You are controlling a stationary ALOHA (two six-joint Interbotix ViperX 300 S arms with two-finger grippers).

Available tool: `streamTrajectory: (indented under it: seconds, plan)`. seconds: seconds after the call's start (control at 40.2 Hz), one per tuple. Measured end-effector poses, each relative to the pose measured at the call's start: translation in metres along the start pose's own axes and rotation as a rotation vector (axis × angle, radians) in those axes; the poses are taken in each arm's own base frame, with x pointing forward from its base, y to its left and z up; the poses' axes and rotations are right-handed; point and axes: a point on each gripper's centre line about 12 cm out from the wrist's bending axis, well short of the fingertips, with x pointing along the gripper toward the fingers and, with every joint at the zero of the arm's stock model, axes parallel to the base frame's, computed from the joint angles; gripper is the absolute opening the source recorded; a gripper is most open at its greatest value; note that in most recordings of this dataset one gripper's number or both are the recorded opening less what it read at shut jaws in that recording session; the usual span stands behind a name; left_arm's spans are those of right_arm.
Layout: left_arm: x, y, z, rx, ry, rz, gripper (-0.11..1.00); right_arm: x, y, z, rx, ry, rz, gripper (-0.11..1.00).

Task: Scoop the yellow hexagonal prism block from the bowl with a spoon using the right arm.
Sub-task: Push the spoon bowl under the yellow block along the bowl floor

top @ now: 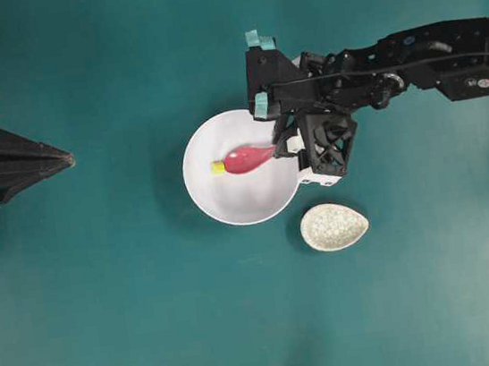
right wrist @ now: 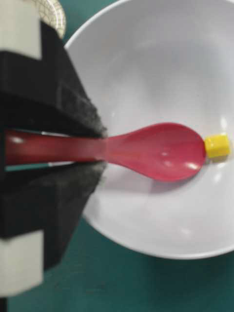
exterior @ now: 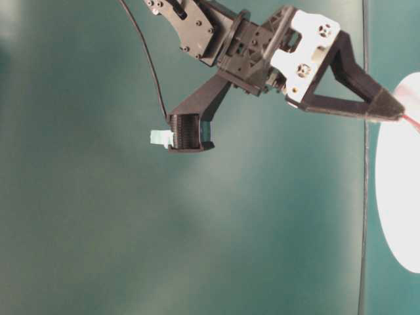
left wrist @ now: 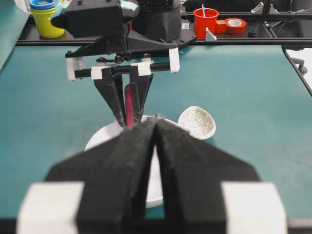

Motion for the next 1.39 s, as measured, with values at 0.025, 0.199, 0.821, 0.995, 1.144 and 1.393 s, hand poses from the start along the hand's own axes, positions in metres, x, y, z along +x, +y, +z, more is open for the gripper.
streamTrajectory:
  seconds: [0.025, 0.199, 0.821, 0.995, 1.144, 1.393]
  plan:
    - [0.000, 0.000, 0.000, 0.002, 0.000, 0.000, 0.06, -0.001, 0.000, 0.001, 0.001, -0.003, 0.001, 0.24]
    - [0.000, 0.000, 0.000, 0.003, 0.000, 0.000, 0.06, 0.000, 0.004, 0.001, -0.005, 0.002, 0.008, 0.24]
    - [0.000, 0.000, 0.000, 0.003, -0.002, 0.000, 0.06, 0.008, 0.011, 0.018, -0.031, -0.020, 0.019, 0.24]
    - [0.000, 0.000, 0.000, 0.005, 0.000, 0.000, 0.06, 0.007, 0.011, 0.020, -0.033, -0.026, 0.019, 0.24]
    - [0.000, 0.000, 0.000, 0.008, 0.000, -0.001, 0.06, 0.005, 0.011, 0.025, -0.034, -0.038, 0.018, 0.24]
    - [0.000, 0.000, -0.001, 0.008, 0.005, -0.001, 0.06, 0.004, 0.011, 0.029, -0.036, -0.049, 0.018, 0.24]
